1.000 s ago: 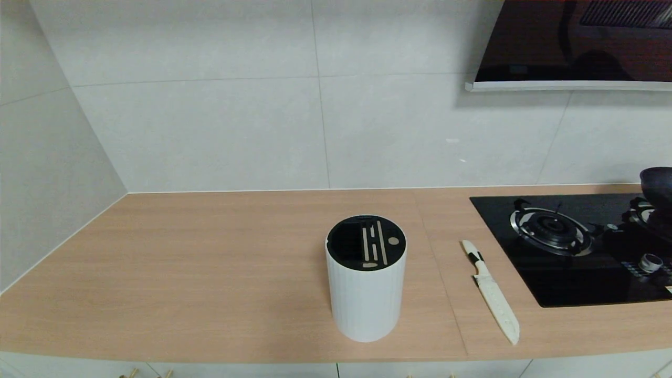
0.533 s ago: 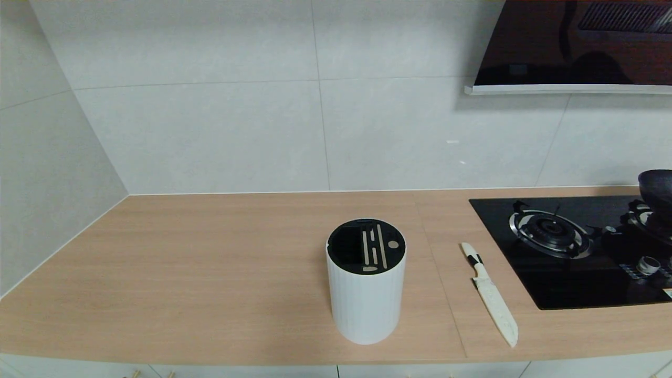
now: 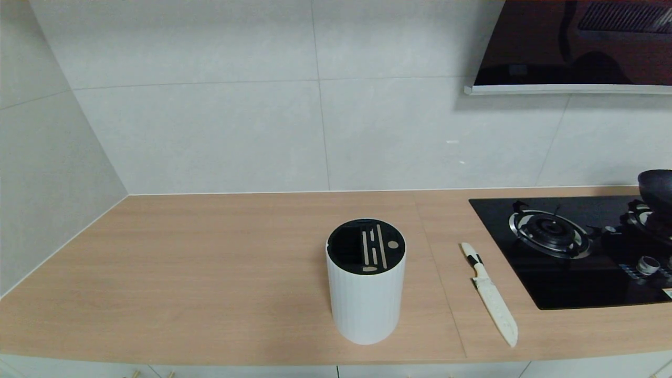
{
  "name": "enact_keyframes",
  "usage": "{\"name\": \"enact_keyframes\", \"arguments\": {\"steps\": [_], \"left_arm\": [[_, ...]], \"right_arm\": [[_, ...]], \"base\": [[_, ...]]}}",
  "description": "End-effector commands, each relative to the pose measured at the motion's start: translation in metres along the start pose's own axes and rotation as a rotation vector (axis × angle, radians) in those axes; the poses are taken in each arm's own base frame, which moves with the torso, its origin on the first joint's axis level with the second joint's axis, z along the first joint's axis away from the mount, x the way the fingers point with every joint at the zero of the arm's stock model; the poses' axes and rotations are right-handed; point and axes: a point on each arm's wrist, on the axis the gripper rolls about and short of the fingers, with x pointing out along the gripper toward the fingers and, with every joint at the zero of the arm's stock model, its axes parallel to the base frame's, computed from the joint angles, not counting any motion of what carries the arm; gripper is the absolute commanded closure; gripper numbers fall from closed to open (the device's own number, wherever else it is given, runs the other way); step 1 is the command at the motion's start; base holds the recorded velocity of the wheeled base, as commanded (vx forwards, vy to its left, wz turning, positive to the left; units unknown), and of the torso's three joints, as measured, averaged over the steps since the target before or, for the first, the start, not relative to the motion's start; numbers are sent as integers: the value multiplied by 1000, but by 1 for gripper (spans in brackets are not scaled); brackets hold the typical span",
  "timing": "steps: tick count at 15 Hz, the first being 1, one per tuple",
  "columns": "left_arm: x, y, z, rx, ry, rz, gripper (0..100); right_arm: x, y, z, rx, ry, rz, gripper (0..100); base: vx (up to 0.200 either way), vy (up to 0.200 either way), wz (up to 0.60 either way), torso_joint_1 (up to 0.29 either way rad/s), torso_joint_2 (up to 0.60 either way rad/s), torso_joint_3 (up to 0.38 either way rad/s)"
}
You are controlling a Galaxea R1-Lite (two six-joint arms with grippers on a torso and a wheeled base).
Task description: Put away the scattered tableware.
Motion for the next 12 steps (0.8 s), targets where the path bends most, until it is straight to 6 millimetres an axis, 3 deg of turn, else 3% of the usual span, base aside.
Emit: {"name": "enact_keyframes", "arguments": {"steps": [1, 6, 7, 12], "left_arm": [[0, 0, 0, 0, 0, 0, 0], [0, 0, 0, 0, 0, 0, 0], [0, 0, 0, 0, 0, 0, 0], [0, 0, 0, 0, 0, 2, 0]], "right_arm": [[13, -2, 30, 5, 72, 39, 0], [69, -4, 58, 28, 304, 123, 0], [94, -4, 58, 36, 407, 149, 0], [172, 7, 40, 22, 561, 201, 0]], "base": [[0, 0, 0, 0, 0, 0], [0, 0, 0, 0, 0, 0], [0, 0, 0, 0, 0, 0], [0, 0, 0, 0, 0, 0]]}}
